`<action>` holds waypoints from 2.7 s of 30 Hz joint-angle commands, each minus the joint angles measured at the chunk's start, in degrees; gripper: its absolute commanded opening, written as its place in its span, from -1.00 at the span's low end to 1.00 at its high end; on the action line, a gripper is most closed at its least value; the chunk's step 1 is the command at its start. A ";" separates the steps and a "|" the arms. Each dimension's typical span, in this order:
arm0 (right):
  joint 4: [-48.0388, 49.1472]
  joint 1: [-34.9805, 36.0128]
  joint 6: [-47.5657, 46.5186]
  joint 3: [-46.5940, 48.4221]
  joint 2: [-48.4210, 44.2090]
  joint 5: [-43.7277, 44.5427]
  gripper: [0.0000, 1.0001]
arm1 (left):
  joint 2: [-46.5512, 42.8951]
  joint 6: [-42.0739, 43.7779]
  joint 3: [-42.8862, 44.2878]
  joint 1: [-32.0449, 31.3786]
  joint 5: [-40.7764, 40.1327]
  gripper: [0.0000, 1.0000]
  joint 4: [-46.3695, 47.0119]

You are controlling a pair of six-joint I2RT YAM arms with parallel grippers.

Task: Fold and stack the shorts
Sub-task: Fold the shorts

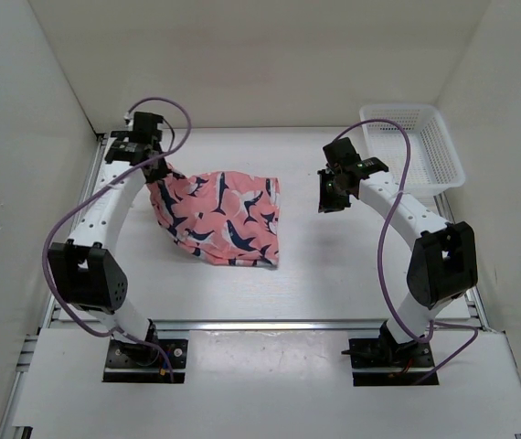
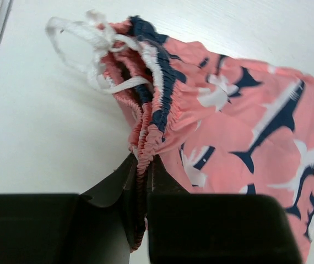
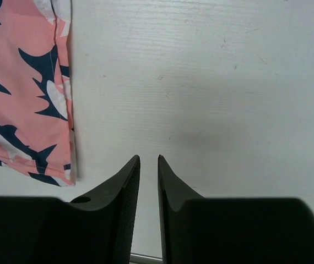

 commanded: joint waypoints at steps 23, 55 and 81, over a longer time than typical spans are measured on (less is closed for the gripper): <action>12.15 -3.20 0.45 -4.24 12.60 -21.98 0.21 | 11.23 -1.58 20.27 -30.98 -18.94 -0.79 -16.45; 16.82 -4.26 3.71 -5.30 20.18 -16.80 -1.00 | 15.34 3.71 25.53 -40.55 -3.48 -0.79 -6.09; 17.34 -4.26 3.71 -6.36 20.18 -17.33 -1.00 | 29.25 -15.47 35.65 -42.50 3.73 0.73 -3.18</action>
